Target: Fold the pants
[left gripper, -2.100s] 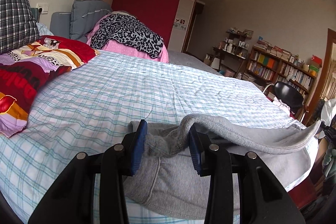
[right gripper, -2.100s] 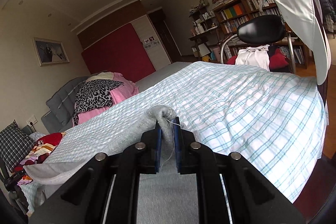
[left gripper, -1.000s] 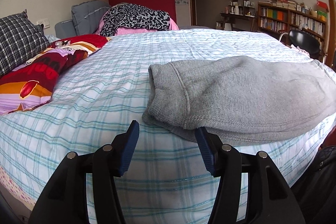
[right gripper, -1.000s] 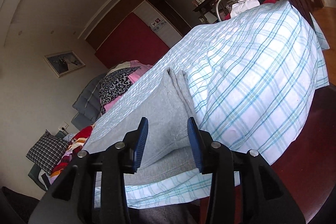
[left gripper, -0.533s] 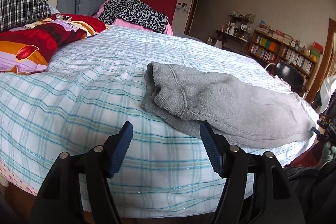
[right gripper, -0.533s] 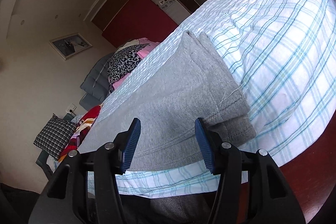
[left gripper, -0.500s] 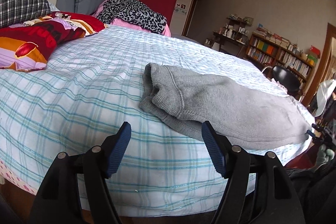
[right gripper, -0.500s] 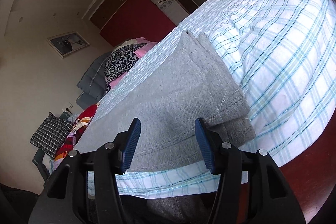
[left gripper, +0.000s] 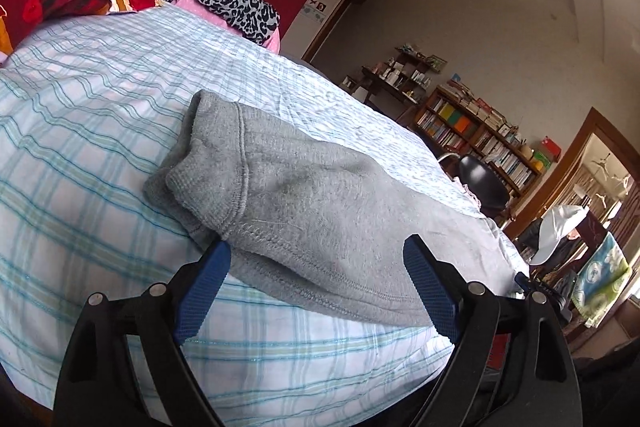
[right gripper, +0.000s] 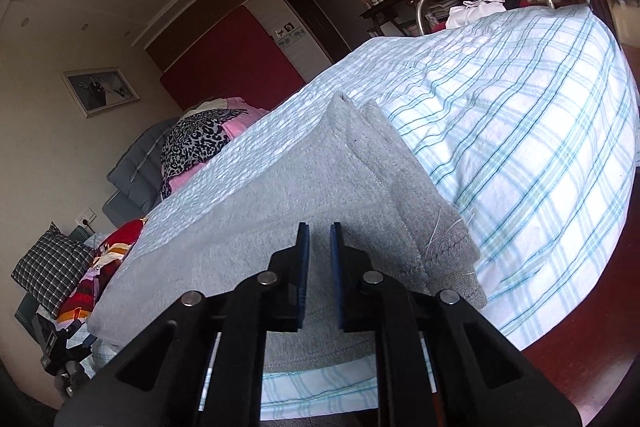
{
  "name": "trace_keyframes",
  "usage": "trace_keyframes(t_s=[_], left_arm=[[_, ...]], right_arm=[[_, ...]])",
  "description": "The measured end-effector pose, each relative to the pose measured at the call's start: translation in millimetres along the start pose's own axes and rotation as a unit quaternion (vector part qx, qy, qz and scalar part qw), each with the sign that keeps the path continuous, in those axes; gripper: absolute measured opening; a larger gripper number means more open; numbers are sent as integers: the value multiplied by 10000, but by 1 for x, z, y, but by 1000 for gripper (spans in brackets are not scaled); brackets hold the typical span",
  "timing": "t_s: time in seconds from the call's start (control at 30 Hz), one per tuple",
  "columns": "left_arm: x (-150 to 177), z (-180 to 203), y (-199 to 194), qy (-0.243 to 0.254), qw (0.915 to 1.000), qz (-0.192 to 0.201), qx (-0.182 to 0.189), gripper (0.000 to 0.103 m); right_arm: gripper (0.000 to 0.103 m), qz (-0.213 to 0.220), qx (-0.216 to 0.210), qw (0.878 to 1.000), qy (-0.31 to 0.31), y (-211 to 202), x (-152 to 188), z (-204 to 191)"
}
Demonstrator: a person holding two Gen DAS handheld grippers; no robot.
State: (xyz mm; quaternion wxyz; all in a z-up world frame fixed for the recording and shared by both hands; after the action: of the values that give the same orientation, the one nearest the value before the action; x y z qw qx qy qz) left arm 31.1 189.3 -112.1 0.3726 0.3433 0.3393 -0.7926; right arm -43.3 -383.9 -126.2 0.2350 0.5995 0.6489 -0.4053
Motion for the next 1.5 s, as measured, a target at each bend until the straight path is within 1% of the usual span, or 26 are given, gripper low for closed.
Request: trace_keyframes(t_s=[0.1,0.17,0.2,0.27,0.3,0.33,0.37,0.4,0.53,0.6,0.63,0.7,0.83,0.87,0.9,0.93,1.0,1.07,1.1,1.13,1.2,1.27,1.4,1.5], left_arm=[[-6,-2,13,-183,9998,45,-68,85],[-10,-1,16,-217,9996,83,-138,76],[-11,0,16,-237,9996,88,-153,74],[-13,2,15,-271,9995,92,-127,73],[-13,3,14,-243,9996,80,-127,73],[-13,4,13,-207,9997,67,-137,73],[-13,4,14,-176,9997,53,-144,73],[-12,5,15,-164,9997,45,-157,73],[-13,-2,21,-339,9992,6,-197,73],[-13,-5,23,-395,9989,-2,-248,73],[-13,-6,23,-399,9989,14,-262,73],[-14,-6,22,-373,9988,33,-303,73],[-12,-7,26,-287,9986,-28,-448,73],[-12,-6,27,-261,9985,-32,-483,73],[-12,-6,28,-240,9983,-43,-528,73],[-12,-6,30,-231,9981,-47,-572,73],[-13,-8,31,-207,9972,-38,-725,67],[-16,-14,32,-158,9949,-49,-996,41],[-17,-19,31,-204,9940,-82,-1072,36],[-18,-23,31,-299,9938,-104,-1066,33],[-18,-28,29,-360,9934,-134,-1078,30],[-18,-28,28,-170,9920,-189,-1234,30],[-14,-26,31,250,9875,-270,-1531,30],[-11,-21,32,685,9810,-331,-1783,32]], right_arm=[[0,153,49,9998,-72,-5,-9,-2],[0,162,44,9998,-114,-11,-13,-1],[0,115,24,9999,-97,-15,-13,0],[3,-118,-30,9999,89,-21,-9,6],[12,-242,-41,9995,192,-24,-5,10],[29,-316,-50,9991,282,-27,-1,13],[35,-350,-52,9987,360,-29,2,16],[38,-376,-23,9984,418,-30,6,20],[38,-438,-9,9963,733,-22,17,31],[38,-493,98,9950,864,-15,20,36],[38,-487,82,9946,908,-13,20,37],[38,-373,30,9952,907,-13,15,36],[37,-52,-90,9953,958,-9,-7,35],[34,-11,-83,9958,911,-6,-11,35],[19,20,-48,9968,800,-4,-13,33],[10,37,44,9979,649,-2,-15,31],[8,137,140,9990,405,-5,-19,25],[7,304,176,9990,263,-16,-27,18],[7,368,162,9989,254,-24,-31,16],[7,415,140,9988,241,-31,-36,14],[7,402,172,9990,47,-44,-38,11],[7,240,404,9988,-147,-46,-31,16],[7,-197,875,9956,-276,-26,1,45],[7,-329,1019,9934,-421,-13,17,55]])
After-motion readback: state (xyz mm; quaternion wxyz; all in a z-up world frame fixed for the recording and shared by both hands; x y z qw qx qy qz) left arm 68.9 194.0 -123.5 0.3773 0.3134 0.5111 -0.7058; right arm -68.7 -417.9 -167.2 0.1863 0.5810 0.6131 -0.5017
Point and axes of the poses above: each gripper's, at about its wrist camera, not at the fingertips, and y roughly the way its jaws point, z to its right, x to its underside, the point moved 8 cm from there along y, roughly the way its jaws point, and after that the axes turned 11 degrees about z, right-handed, at the moved point
